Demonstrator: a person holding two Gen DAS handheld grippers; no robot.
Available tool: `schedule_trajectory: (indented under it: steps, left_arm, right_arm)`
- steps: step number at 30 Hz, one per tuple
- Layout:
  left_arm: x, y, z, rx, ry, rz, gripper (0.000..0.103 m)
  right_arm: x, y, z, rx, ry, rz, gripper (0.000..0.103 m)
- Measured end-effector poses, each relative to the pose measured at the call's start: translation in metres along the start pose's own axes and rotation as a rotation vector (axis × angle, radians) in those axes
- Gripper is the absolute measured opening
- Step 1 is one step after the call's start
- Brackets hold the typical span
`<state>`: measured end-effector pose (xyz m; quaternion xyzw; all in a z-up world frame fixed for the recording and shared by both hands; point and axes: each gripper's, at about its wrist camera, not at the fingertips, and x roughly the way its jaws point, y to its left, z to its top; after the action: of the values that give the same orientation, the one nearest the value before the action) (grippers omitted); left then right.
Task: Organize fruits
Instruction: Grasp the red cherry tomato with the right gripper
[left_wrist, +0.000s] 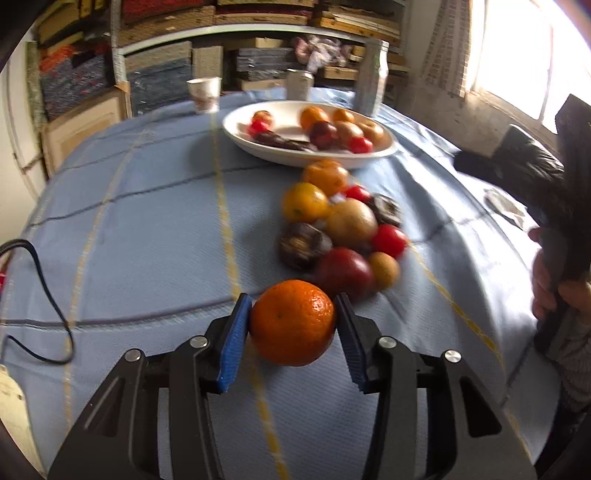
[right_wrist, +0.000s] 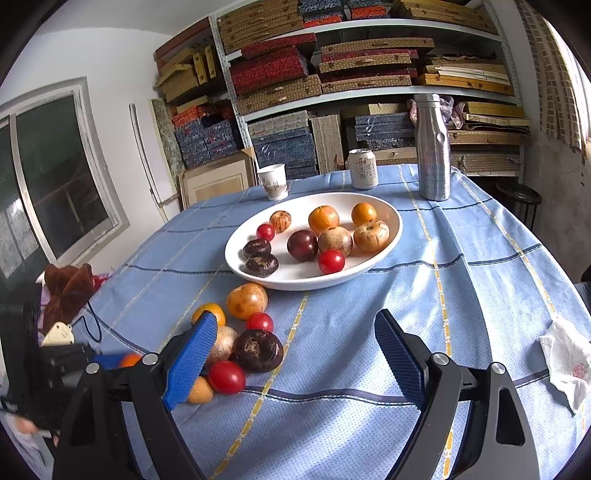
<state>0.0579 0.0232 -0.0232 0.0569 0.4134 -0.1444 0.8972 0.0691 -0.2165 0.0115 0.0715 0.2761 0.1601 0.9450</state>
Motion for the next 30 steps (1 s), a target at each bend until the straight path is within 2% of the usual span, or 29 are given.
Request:
schedule_trajectory:
  steps: [4,8,11,14,16,18,30]
  left_arm:
    - [0.009,0.016,0.018,-0.013,-0.016,0.091,0.046]
    - [0.02,0.027,0.026,-0.054,-0.018,0.097,0.046]
    - [0.021,0.033,0.024,-0.084,-0.016,0.077,0.046]
    - [0.02,0.037,0.023,-0.101,-0.02,0.073,0.046]
    - [0.024,0.036,0.021,-0.097,-0.01,0.072,0.046]
    - [0.027,0.033,0.02,-0.081,-0.002,0.086,0.046]
    - [0.027,0.035,0.021,-0.086,-0.004,0.074,0.046]
  right_arm:
    - [0.005,0.006,-0.002,-0.028,0.027,-0.003,0.088]
    - [0.013,0.012,-0.004,-0.037,0.085,0.028,0.088]
    - [0.018,0.028,-0.008,-0.098,0.137,0.058,0.085]
    - [0.024,0.046,-0.017,-0.169,0.189,0.069,0.072]
    - [0.029,0.047,-0.018,-0.167,0.218,0.07,0.054]
    - [0.034,0.044,-0.019,-0.146,0.243,0.073,0.043]
    - [0.048,0.055,-0.024,-0.115,0.329,0.113,0.037]
